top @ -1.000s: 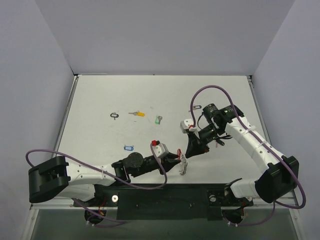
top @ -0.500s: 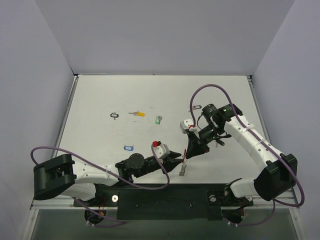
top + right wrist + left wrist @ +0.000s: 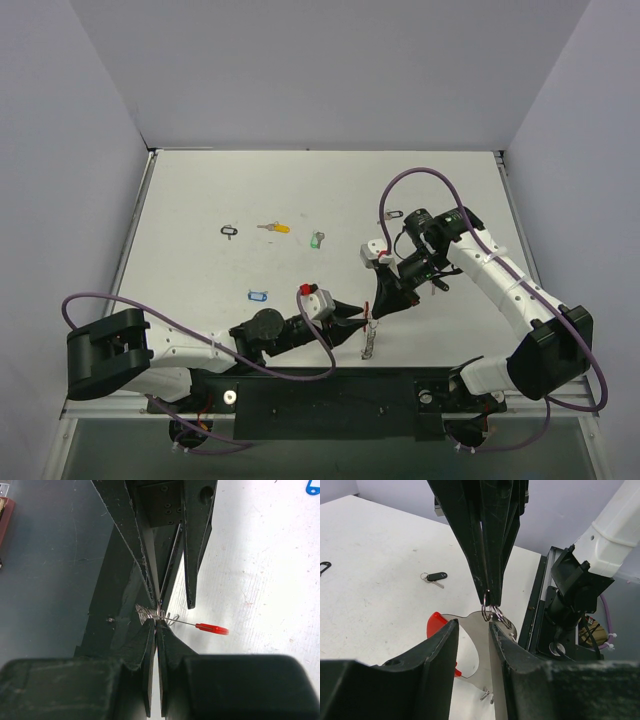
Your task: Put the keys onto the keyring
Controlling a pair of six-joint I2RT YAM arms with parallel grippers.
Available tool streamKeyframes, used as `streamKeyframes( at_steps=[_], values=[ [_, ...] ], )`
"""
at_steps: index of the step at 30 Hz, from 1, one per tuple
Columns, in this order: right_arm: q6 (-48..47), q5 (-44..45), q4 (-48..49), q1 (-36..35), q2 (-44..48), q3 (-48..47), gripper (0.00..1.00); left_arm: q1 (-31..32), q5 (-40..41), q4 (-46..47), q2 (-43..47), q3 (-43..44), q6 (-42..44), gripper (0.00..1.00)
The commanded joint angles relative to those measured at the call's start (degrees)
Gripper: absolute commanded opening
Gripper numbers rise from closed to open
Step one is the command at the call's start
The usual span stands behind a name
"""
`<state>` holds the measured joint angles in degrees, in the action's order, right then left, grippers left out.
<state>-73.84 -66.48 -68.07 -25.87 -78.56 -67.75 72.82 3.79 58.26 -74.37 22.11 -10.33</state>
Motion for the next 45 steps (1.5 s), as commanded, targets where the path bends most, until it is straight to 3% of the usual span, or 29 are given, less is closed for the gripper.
streamKeyframes(
  at_steps=[1, 45],
  values=[
    [-1.92, -3.31, -3.38, 0.38, -0.36, -2.21, 0.0, 0.4, -1.51, 4.85, 1.77, -0.13, -0.92, 0.4],
    [-8.16, -3.83, -9.36, 0.2, -2.47, -3.62, 0.0, 0.31, -3.18, 7.04, -1.04, 3.47, -1.01, 0.29]
  ],
)
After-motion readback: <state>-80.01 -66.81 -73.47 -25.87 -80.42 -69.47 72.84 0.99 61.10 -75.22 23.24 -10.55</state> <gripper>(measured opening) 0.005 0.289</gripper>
